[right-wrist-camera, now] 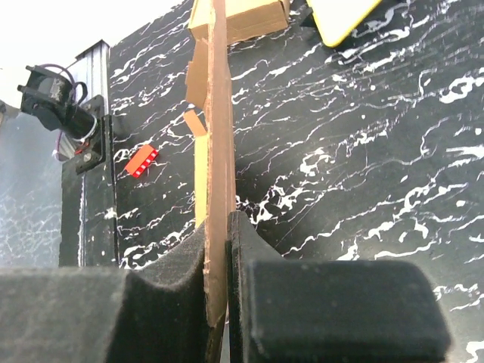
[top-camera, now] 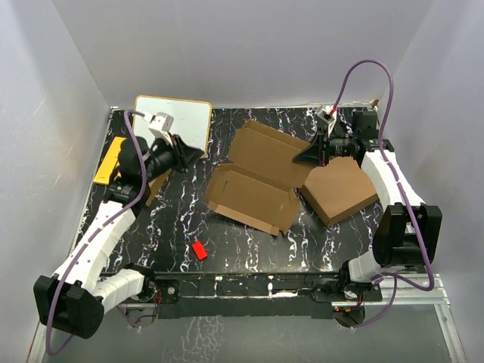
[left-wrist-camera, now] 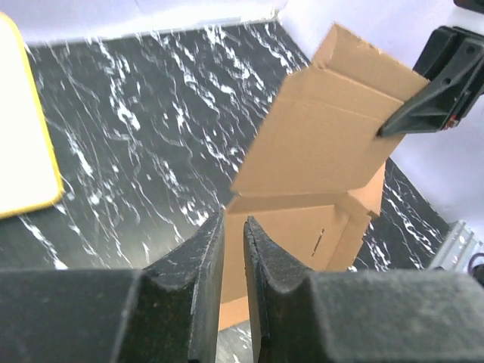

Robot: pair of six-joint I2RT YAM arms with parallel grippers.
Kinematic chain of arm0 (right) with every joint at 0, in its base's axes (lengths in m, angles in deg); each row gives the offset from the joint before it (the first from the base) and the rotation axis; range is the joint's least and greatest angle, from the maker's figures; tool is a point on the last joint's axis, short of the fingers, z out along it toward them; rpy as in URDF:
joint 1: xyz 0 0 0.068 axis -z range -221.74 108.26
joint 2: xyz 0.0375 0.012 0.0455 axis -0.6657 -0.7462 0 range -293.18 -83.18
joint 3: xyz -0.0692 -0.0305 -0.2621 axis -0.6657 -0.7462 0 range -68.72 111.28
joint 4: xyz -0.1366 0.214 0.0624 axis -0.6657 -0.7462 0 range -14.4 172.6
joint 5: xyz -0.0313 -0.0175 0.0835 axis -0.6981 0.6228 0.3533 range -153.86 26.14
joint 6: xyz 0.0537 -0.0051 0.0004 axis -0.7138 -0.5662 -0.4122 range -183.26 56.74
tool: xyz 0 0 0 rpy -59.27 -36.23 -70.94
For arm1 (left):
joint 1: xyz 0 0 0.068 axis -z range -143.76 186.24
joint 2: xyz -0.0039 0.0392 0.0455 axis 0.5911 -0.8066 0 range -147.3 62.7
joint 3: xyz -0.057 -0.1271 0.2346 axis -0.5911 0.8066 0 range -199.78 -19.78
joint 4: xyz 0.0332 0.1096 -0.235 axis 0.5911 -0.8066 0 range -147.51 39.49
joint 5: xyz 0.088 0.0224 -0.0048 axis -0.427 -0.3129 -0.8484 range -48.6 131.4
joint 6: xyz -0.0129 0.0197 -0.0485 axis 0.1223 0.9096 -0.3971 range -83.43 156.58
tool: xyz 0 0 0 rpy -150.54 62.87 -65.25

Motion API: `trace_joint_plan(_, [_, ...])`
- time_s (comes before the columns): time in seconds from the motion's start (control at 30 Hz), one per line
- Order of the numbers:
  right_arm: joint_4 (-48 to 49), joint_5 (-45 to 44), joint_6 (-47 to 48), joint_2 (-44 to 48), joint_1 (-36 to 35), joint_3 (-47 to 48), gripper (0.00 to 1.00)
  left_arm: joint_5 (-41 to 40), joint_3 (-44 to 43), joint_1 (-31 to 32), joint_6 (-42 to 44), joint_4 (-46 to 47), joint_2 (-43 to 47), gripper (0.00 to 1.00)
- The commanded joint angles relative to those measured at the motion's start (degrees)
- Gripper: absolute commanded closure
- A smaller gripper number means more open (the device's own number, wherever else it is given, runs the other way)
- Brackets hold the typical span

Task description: Fold the paper box

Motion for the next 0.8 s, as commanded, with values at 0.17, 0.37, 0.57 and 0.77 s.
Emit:
trace_joint_plan(0.17, [-25.16,4.68,26.7,0.96,-1.7,21.58,0.92,20.65,-11.48,-9.63,11.03,-0.66,-0.46,0.75])
trace_joint_plan(0.37, [-36.12,5.95,34.08,1.08,-2.26,27.99,0.92,33.13,-8.18,-12.26,13.68,12.02,-1.62,0.72])
trace_joint_plan(0.57, [-36.86,5.73,34.53,3.56,-4.37,28.45,0.92,43.37,-7.5,-12.27,20.78,20.32,-6.13,0.72])
trace_joint_plan(0.77, [-36.89,6.64,34.24,5.01,-5.95,28.58,0.92,52.32,-5.88,-11.56,25.49,24.32,-10.01,0.7])
